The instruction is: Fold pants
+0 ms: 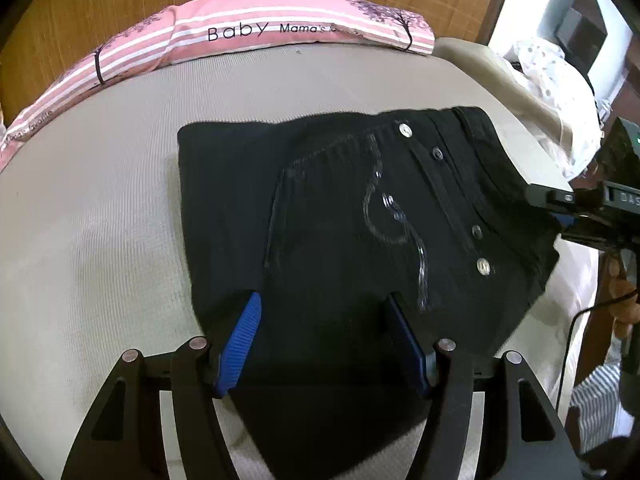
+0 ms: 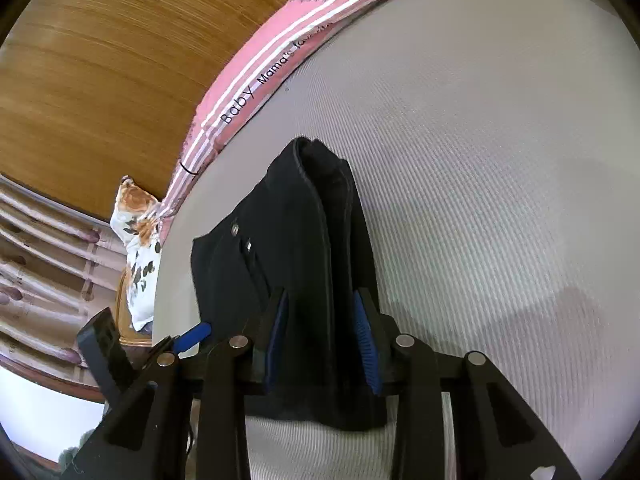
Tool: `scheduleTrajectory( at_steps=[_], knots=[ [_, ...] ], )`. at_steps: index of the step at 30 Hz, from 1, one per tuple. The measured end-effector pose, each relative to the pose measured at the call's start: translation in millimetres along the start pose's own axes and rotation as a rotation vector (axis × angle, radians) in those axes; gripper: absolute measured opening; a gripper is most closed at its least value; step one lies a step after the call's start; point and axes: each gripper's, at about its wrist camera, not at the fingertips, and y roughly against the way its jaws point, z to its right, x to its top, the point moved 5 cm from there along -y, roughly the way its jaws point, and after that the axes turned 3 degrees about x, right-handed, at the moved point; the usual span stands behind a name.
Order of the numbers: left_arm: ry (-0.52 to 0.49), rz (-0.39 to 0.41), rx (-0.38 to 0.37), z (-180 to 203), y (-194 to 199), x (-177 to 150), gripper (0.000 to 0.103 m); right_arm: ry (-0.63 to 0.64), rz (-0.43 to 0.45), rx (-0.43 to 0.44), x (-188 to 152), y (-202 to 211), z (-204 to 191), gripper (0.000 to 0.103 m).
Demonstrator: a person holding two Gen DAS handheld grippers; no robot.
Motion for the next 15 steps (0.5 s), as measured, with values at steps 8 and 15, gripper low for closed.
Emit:
scheduleTrajectory(
  at_steps=[8, 15],
  knots=[
    [-0.013, 0.007, 0.01, 1, 9, -18, 0.065, 0.03, 0.005, -0.008, -16, 9, -6, 0.023],
    [0.014, -0.001, -0.015, -4, 20, -24, 0.065, 0.08, 0.068, -0.037, -22, 31, -23, 0.012]
  ],
)
